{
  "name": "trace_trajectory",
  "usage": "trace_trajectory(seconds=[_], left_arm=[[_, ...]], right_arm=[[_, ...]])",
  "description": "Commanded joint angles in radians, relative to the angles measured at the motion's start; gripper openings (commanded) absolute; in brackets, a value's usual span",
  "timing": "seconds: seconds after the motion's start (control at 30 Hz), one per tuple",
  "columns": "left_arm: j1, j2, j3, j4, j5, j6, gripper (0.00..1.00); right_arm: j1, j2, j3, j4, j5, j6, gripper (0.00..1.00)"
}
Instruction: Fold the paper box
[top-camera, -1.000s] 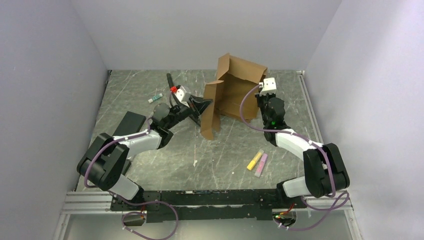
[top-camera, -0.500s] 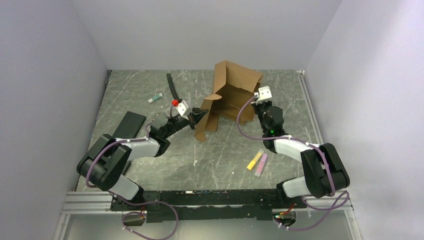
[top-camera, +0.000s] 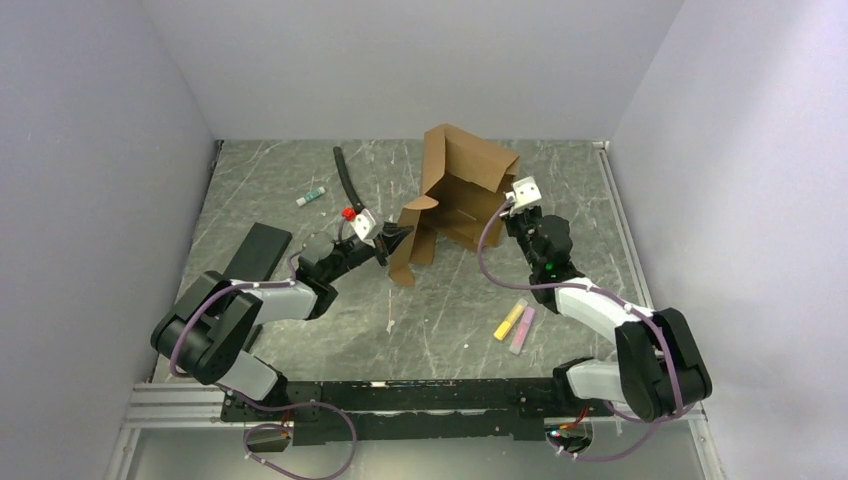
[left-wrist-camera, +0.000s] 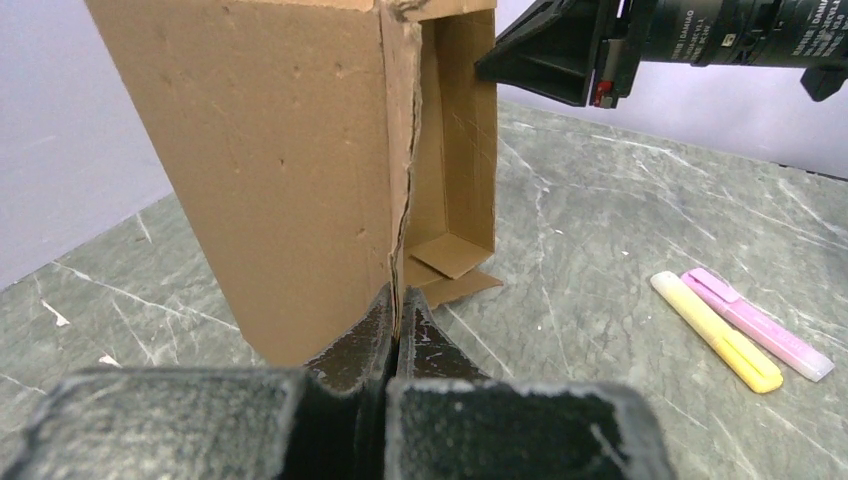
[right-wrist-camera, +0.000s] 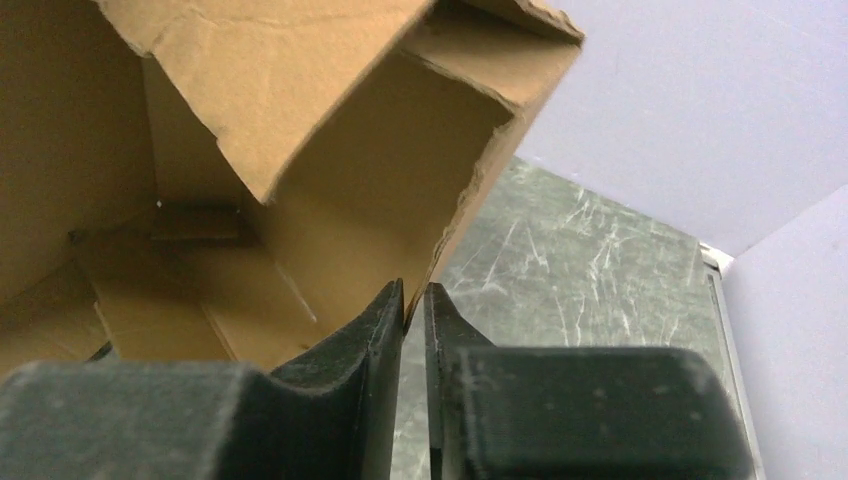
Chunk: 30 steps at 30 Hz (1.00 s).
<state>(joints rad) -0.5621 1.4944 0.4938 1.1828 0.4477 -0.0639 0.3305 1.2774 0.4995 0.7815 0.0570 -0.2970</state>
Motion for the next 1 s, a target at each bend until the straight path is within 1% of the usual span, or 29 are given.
trace_trajectory(seconds=[0.0, 0.07, 0.13, 0.23, 0.27, 0.33, 0.5, 0.57, 0.63, 0.7, 0.73, 0.77, 0.83, 0.9, 0.97], left_arm=[[0.001, -0.023, -0.018, -0.028, 0.008, 0.049, 0.0], [0.001, -0.026, -0.018, -0.039, 0.002, 0.052, 0.0], [0.001, -0.03, -0.017, -0.055, 0.0, 0.052, 0.0], [0.001, -0.032, -0.017, -0.067, -0.005, 0.052, 0.0], [0.001, -0.034, -0.015, -0.07, -0.006, 0.081, 0.0], [0.001, -0.035, -0.014, -0.077, -0.009, 0.087, 0.0], [0.001, -0.042, -0.013, -0.092, -0.015, 0.092, 0.0], [0.001, -0.044, -0.015, -0.095, -0.015, 0.091, 0.0], [0.001, -0.045, -0.015, -0.095, -0.011, 0.089, 0.0], [0.002, -0.046, -0.014, -0.099, -0.01, 0.088, 0.0], [0.002, -0.048, -0.012, -0.102, -0.01, 0.087, 0.0], [0.001, -0.049, -0.011, -0.105, -0.01, 0.086, 0.0], [0.001, -0.054, -0.009, -0.109, -0.009, 0.084, 0.0], [0.001, -0.057, -0.008, -0.114, -0.007, 0.081, 0.0], [0.001, -0.061, -0.006, -0.119, -0.005, 0.077, 0.0]], right_arm=[[0.004, -0.067, 0.008, -0.062, -0.048, -0.009, 0.21], [-0.003, -0.081, 0.024, -0.118, -0.052, -0.01, 0.24], [-0.016, -0.092, 0.05, -0.185, -0.099, -0.007, 0.3], [-0.032, -0.112, 0.099, -0.307, -0.144, -0.014, 0.34], [-0.038, -0.118, 0.123, -0.367, -0.167, -0.018, 0.35], [-0.047, -0.13, 0.157, -0.46, -0.202, -0.04, 0.38], [-0.093, -0.17, 0.213, -0.665, -0.308, -0.108, 0.53], [-0.119, -0.193, 0.243, -0.765, -0.382, -0.158, 0.62], [-0.141, -0.209, 0.286, -0.911, -0.47, -0.232, 0.69], [-0.155, -0.221, 0.334, -1.059, -0.554, -0.322, 0.8], [-0.158, -0.226, 0.37, -1.165, -0.594, -0.384, 0.86], [-0.165, -0.226, 0.397, -1.238, -0.631, -0.439, 0.87], [-0.191, -0.227, 0.451, -1.347, -0.709, -0.502, 0.93], [-0.214, -0.218, 0.525, -1.492, -0.781, -0.6, 0.96], [-0.224, -0.21, 0.602, -1.57, -0.824, -0.62, 0.99]])
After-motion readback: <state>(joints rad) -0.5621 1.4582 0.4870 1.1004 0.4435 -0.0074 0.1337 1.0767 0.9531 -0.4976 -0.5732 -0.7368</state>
